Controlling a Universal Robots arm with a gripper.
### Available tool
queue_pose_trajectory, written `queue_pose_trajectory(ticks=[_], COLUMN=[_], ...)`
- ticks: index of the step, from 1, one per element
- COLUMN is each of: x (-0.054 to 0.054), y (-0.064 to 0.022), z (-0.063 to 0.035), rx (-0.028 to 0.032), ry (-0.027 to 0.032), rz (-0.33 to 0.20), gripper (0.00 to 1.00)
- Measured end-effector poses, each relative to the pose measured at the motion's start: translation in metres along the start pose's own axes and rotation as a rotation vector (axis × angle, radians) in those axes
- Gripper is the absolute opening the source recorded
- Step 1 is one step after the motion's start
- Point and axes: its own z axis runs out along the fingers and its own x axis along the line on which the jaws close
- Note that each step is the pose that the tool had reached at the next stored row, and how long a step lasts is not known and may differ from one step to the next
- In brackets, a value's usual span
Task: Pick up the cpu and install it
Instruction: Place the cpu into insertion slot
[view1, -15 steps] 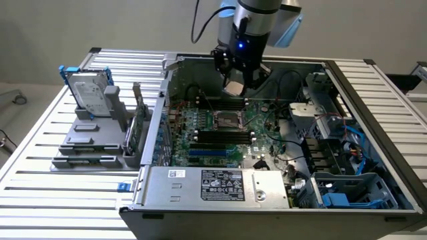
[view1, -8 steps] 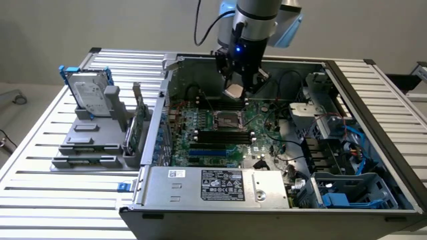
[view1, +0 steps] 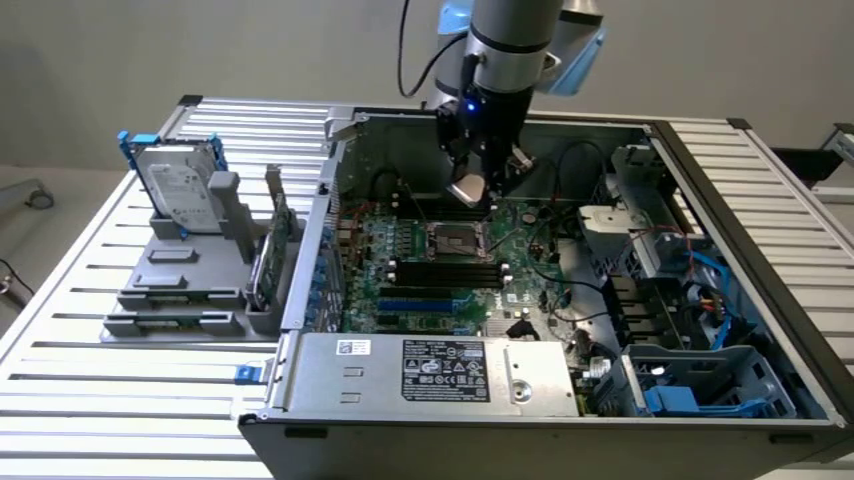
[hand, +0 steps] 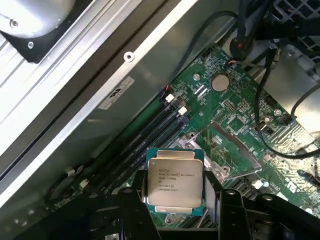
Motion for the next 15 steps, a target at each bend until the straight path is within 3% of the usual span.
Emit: queue_pose_trajectory(ticks=[15], x=[-0.003], y=[-0.0017], z=[0.0205], rx=[-0.0334], ry=[-0.0222], rz=[0.27], gripper=[0.55])
